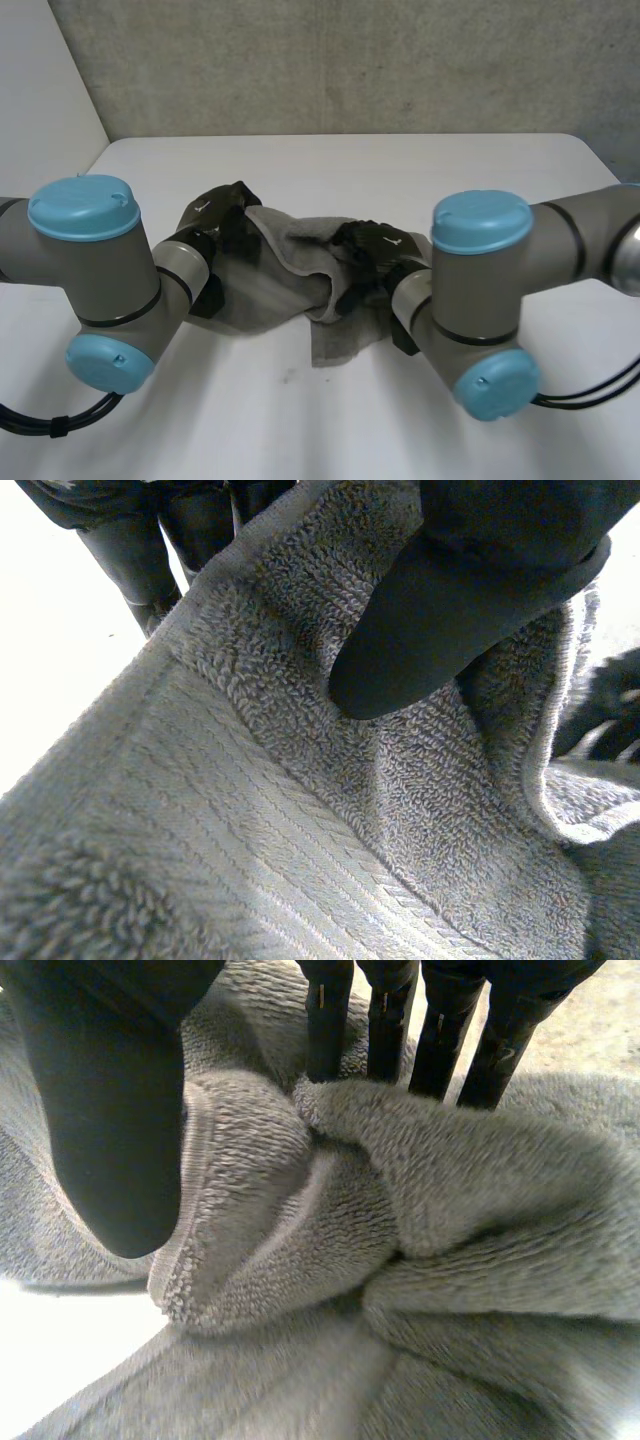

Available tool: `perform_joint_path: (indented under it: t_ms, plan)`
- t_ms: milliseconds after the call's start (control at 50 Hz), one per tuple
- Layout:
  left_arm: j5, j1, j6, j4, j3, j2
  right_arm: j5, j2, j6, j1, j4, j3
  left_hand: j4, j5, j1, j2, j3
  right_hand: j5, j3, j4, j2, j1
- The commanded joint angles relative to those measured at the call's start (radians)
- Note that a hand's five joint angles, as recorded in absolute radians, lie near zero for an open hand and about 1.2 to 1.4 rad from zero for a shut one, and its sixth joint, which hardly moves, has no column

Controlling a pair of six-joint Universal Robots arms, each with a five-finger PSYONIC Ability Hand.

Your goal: Fold the towel.

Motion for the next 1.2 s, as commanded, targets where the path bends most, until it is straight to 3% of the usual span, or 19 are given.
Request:
perform_joint_path:
  t_ms: [20,180,220,240,260,300,420,480,520,540,640,820,880,920,940,960,980,1120,1200]
  plan:
    - [0.001,0.000,-0.001,0.000,-0.002,0.002,0.007,0.090,0.034,0.040,0.001,-0.102,0.179,0.194,0.213,0.180,0.181,0.048,0.046,0.042,0.054,0.100]
    - [0.001,0.000,-0.001,0.000,-0.003,0.002,0.038,0.184,0.060,0.049,-0.007,-0.170,0.179,0.194,0.213,0.180,0.181,0.166,0.164,0.160,0.172,0.217]
    - [0.001,0.000,-0.001,0.000,-0.005,0.002,0.086,0.216,0.057,0.049,-0.012,-0.193,0.179,0.194,0.213,0.180,0.181,0.592,0.590,0.586,0.598,0.643]
    - [0.001,0.000,0.000,0.002,-0.008,0.002,0.087,0.216,0.057,0.049,-0.012,-0.193,0.179,0.194,0.213,0.180,0.181,0.594,0.593,0.588,0.600,0.646]
    - [0.001,0.000,-0.001,0.000,-0.008,0.004,0.111,0.224,0.049,0.049,-0.021,-0.199,0.179,0.194,0.213,0.180,0.181,0.876,0.874,0.870,0.882,0.928]
    - [0.001,0.000,0.000,0.000,-0.009,0.007,0.140,0.222,0.045,0.049,-0.028,-0.199,0.179,0.194,0.213,0.180,0.181,1.015,1.013,1.009,1.021,1.066]
    - [0.001,0.001,0.000,0.000,-0.006,0.013,0.185,0.077,-0.061,0.037,-0.044,-0.154,0.179,0.194,0.213,0.180,0.181,1.016,1.014,1.010,1.022,1.068]
    - [0.002,0.004,0.008,0.000,-0.006,0.013,0.173,-0.028,-0.164,0.034,-0.047,-0.108,0.179,0.194,0.213,0.180,0.181,1.016,1.014,1.010,1.022,1.068]
    - [0.002,0.006,0.025,-0.001,-0.009,0.010,0.116,-0.096,-0.315,0.011,-0.027,-0.082,0.179,0.194,0.213,0.180,0.181,1.016,1.014,1.010,1.022,1.068]
    - [0.002,0.004,0.052,-0.003,-0.011,0.005,0.116,-0.097,-0.316,0.011,-0.027,-0.082,0.179,0.194,0.213,0.180,0.181,1.016,1.014,1.010,1.022,1.068]
    - [0.001,-0.003,0.164,-0.001,-0.039,-0.013,-0.011,-0.157,-0.620,-0.041,0.118,-0.018,0.179,0.194,0.213,0.180,0.181,1.016,1.014,1.010,1.022,1.068]
    - [0.007,-0.032,0.442,-0.003,-0.025,-0.042,-0.007,-0.086,-0.860,-0.072,0.249,-0.032,0.179,0.194,0.213,0.180,0.181,1.016,1.014,1.010,1.022,1.068]
    - [0.005,-0.035,0.465,-0.004,0.003,-0.042,0.022,-0.071,-0.857,-0.075,0.225,-0.064,0.179,0.194,0.213,0.180,0.181,1.016,1.014,1.010,1.022,1.068]
    - [0.004,-0.035,0.464,-0.004,0.015,-0.042,0.038,-0.065,-0.854,-0.075,0.200,-0.067,0.179,0.194,0.213,0.180,0.181,0.876,0.874,0.870,0.882,0.928]
    - [0.004,-0.035,0.462,-0.004,0.021,-0.041,0.053,-0.062,-0.844,-0.075,0.174,-0.065,0.179,0.194,0.213,0.180,0.181,0.632,0.630,0.626,0.638,0.684]
    - [0.004,-0.035,0.462,-0.004,0.021,-0.041,0.053,-0.061,-0.844,-0.075,0.174,-0.065,0.179,0.194,0.213,0.180,0.181,0.630,0.628,0.623,0.636,0.681]
    - [0.004,-0.035,0.460,-0.004,0.023,-0.038,0.061,-0.060,-0.822,-0.072,0.145,-0.055,0.179,0.194,0.213,0.180,0.181,0.435,0.433,0.429,0.441,0.486]
    - [0.004,-0.035,0.450,-0.004,0.009,-0.042,0.059,-0.058,-0.650,-0.080,0.033,0.025,0.179,0.194,0.213,0.180,0.181,0.439,0.437,0.433,0.445,0.490]
    - [0.004,-0.035,0.450,-0.004,0.000,-0.048,0.051,-0.058,-0.560,-0.095,-0.002,0.066,0.179,0.194,0.213,0.180,0.181,0.643,0.641,0.637,0.649,0.695]
